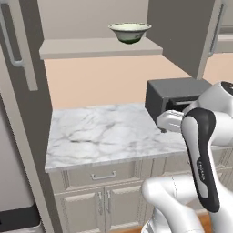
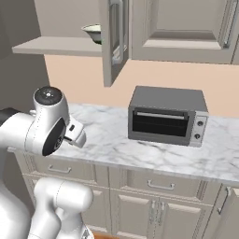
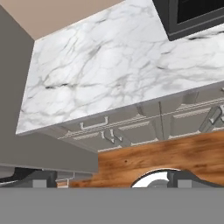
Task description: Move the bowls from the cabinet to the plates on the dining table.
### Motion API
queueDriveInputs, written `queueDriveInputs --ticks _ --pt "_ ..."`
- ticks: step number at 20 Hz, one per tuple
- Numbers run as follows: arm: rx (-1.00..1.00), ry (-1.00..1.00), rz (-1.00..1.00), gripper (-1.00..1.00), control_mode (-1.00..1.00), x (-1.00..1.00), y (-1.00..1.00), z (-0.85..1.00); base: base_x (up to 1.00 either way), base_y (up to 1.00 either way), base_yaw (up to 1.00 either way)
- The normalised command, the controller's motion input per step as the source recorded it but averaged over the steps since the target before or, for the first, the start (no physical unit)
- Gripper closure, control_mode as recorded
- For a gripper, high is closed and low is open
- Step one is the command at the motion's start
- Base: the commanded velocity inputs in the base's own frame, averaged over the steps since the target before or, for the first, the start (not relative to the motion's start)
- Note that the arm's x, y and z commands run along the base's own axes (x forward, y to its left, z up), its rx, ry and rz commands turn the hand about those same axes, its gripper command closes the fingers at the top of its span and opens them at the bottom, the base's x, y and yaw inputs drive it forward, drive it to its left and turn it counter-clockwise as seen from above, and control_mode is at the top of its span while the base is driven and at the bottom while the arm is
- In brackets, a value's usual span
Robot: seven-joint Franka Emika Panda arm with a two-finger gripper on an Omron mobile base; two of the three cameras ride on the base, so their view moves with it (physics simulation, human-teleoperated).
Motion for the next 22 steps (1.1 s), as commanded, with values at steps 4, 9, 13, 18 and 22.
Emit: queueDriveInputs --ticks 4,9,13,18,22 --pt "0.0 0.0 0.0 -1.0 1.0 0.0 0.0 0.0 0.33 0.0 0.0" --pt "0.0 0.0 0.0 -1.0 1.0 0.0 0.0 0.0 0.39 0.01 0.0" --pt "0.0 0.0 0.0 -1.0 1.0 0.0 0.0 0.0 0.49 0.15 0.0" --pt "0.0 0.0 0.0 -1.0 1.0 0.0 0.0 0.0 0.2 0.59 0.0" --pt "0.0 0.0 0.0 -1.0 1.0 0.0 0.0 0.0 0.24 0.45 0.0"
